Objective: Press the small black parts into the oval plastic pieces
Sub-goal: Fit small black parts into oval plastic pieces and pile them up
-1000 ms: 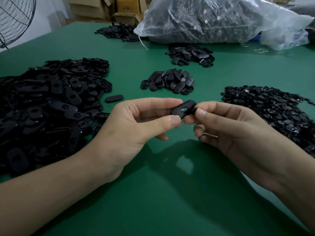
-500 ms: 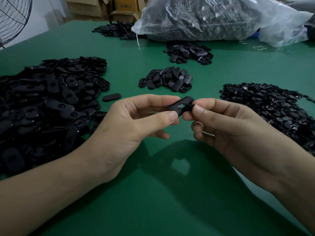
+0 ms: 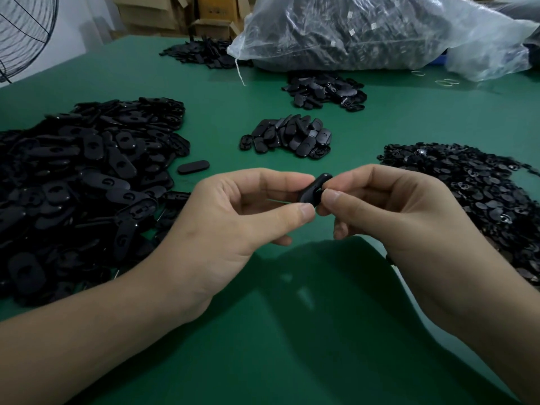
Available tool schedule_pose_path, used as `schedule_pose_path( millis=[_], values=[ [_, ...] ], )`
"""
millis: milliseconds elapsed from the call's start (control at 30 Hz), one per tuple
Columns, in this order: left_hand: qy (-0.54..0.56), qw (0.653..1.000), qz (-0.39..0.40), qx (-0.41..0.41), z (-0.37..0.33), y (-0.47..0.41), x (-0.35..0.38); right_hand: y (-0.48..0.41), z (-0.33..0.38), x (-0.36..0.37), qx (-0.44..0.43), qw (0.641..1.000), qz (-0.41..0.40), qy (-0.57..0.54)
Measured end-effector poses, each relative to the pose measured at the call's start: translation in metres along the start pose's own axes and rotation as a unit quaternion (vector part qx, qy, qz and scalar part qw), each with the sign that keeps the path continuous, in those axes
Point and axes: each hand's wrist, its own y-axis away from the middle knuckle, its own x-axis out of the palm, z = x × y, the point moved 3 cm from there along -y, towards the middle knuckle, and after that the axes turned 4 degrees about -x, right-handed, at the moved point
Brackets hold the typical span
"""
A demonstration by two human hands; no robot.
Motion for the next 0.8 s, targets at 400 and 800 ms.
schedule_pose_path(
  millis=[400, 800],
  values=[
    [0.004, 1.0, -0.009, -0.02, 0.0, 0.002, 0.005, 0.005, -0.002, 0.005, -0.043, 0.995, -0.042, 0.085],
    [0.061, 0.996, -0.018, -0.055, 0.002, 0.0, 0.002, 0.013, 0.014, 0.011, -0.201, 0.914, -0.08, 0.343]
  ],
)
